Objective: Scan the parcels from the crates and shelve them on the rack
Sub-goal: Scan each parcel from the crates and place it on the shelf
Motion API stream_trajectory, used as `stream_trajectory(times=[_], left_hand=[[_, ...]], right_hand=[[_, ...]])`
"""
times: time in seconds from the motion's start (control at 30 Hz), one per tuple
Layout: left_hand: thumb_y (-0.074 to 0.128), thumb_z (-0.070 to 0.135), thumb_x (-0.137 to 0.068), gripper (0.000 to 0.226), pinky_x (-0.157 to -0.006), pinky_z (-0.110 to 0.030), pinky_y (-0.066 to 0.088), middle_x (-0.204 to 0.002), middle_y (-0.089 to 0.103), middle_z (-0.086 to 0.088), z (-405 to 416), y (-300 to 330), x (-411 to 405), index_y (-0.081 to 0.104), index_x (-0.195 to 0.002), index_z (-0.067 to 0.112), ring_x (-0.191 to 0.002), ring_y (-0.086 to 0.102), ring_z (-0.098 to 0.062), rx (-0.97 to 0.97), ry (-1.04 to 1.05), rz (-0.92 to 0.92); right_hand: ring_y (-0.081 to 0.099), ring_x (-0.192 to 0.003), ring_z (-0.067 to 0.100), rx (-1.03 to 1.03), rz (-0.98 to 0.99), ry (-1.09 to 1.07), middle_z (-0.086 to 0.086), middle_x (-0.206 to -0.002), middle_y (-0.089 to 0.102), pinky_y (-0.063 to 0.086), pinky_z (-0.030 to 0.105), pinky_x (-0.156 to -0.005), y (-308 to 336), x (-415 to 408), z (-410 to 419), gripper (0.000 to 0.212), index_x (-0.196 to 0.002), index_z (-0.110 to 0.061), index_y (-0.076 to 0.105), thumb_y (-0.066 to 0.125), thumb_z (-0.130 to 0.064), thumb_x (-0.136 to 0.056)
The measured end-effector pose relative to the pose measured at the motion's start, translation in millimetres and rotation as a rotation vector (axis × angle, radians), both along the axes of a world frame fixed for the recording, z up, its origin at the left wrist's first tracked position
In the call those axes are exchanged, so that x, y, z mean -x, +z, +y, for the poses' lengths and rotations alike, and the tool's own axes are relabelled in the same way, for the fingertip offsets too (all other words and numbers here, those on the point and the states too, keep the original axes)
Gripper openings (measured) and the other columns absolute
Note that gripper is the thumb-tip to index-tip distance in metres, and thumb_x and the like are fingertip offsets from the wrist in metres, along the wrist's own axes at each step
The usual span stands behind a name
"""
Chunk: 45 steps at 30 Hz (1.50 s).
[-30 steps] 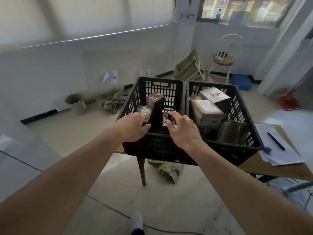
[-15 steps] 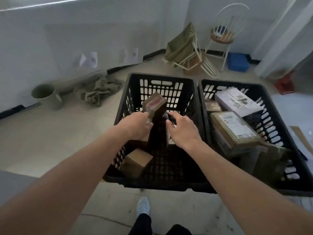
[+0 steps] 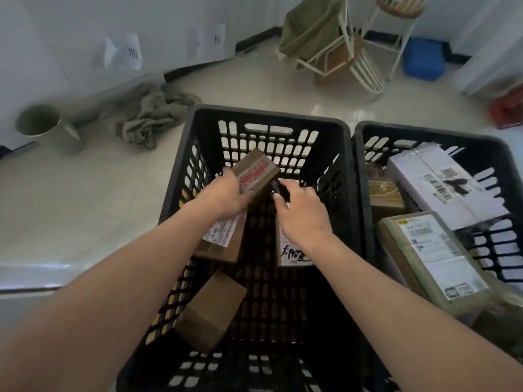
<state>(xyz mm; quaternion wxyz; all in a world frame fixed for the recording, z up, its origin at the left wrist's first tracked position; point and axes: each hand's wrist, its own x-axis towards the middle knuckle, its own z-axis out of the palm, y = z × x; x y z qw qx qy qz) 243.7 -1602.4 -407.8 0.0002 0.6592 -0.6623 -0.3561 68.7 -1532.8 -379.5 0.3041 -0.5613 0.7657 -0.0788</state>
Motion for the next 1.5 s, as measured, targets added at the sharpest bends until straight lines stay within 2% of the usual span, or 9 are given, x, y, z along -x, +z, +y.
stream_trajectory(times=[0.13,0.5,0.6,0.73,0.87,1.07,1.17,1.33,1.5], left_hand=[[0.075,0.059,-0.089,0.098,-0.094,-0.046,0.057,-0.133,0.06,-0.007,-12,-17,11,0.02,-0.161,0.022,-0.116,0.063,-0.026,-0.009,0.041,-0.021],[0.09,0.024,-0.073,0.103,-0.094,-0.048,0.059,-0.126,0.042,0.0,-26,-29,9,0.026,-0.15,0.048,-0.112,0.053,-0.022,0.045,0.1,0.17],[0.085,0.009,-0.072,0.103,-0.089,-0.048,0.062,-0.127,0.037,0.002,-25,-34,5,0.027,-0.142,0.057,-0.113,0.052,-0.025,0.012,0.122,0.227],[0.072,-0.01,-0.074,0.106,-0.071,-0.026,0.053,-0.138,0.035,0.003,-25,-37,4,0.03,-0.13,0.07,-0.12,0.043,-0.024,0.037,0.066,0.276],[0.061,-0.017,-0.078,0.1,-0.063,-0.028,0.061,-0.139,0.037,0.002,-27,-31,8,0.04,-0.116,0.073,-0.12,0.049,-0.025,-0.097,0.077,0.394],[0.054,0.046,-0.105,0.011,-0.076,-0.047,0.064,-0.115,0.067,0.0,-40,-25,16,0.064,-0.106,0.043,-0.098,0.071,-0.028,-0.134,0.365,0.523],[0.062,0.05,-0.101,0.018,-0.07,-0.04,0.062,-0.117,0.067,0.005,-40,-31,18,0.062,-0.117,0.042,-0.098,0.071,-0.024,-0.053,0.395,0.472],[0.072,0.065,-0.068,0.089,-0.074,-0.047,0.065,-0.118,0.066,-0.001,-39,-30,20,0.045,-0.149,0.042,-0.092,0.073,-0.028,-0.173,0.508,0.394],[0.07,0.065,-0.065,0.076,-0.065,-0.04,0.064,-0.1,0.076,-0.008,-37,-18,18,0.057,-0.133,0.032,-0.082,0.077,-0.028,-0.34,0.418,0.349]], right_hand=[[0.059,-0.126,0.037,0.006,-0.003,-0.011,0.012,-0.145,0.052,0.054,0.054,-0.103,-12,6,-17,0.049,-0.158,-0.04,0.04,0.044,-0.051,-0.11],[0.059,-0.123,0.033,0.065,-0.056,-0.032,0.009,-0.139,0.051,0.057,0.049,-0.099,-1,17,-30,0.048,-0.158,-0.039,0.039,0.044,-0.05,-0.111],[0.058,-0.125,0.033,0.083,-0.049,-0.025,0.009,-0.14,0.051,0.056,0.048,-0.099,4,20,-33,0.048,-0.158,-0.039,0.039,0.043,-0.05,-0.111],[0.058,-0.124,0.033,0.095,-0.039,-0.022,0.009,-0.139,0.052,0.055,0.047,-0.099,4,21,-34,0.048,-0.158,-0.038,0.039,0.044,-0.049,-0.111],[0.059,-0.122,0.032,0.082,-0.054,-0.026,0.008,-0.138,0.052,0.058,0.049,-0.098,2,20,-33,0.048,-0.158,-0.039,0.039,0.045,-0.049,-0.111],[0.06,-0.123,0.033,0.069,-0.062,-0.02,0.01,-0.141,0.052,0.057,0.05,-0.1,-3,20,-31,0.048,-0.158,-0.039,0.04,0.045,-0.05,-0.111],[0.059,-0.125,0.033,0.058,-0.062,-0.018,0.01,-0.141,0.052,0.056,0.047,-0.099,-4,22,-30,0.049,-0.158,-0.04,0.039,0.045,-0.05,-0.11],[0.058,-0.123,0.032,0.024,-0.093,-0.029,0.009,-0.138,0.051,0.054,0.042,-0.092,-3,25,-26,0.047,-0.156,-0.042,0.039,0.044,-0.052,-0.11],[0.058,-0.12,0.031,-0.008,-0.128,-0.041,0.01,-0.139,0.053,0.049,0.039,-0.092,7,30,-25,0.047,-0.156,-0.044,0.041,0.042,-0.052,-0.11]])
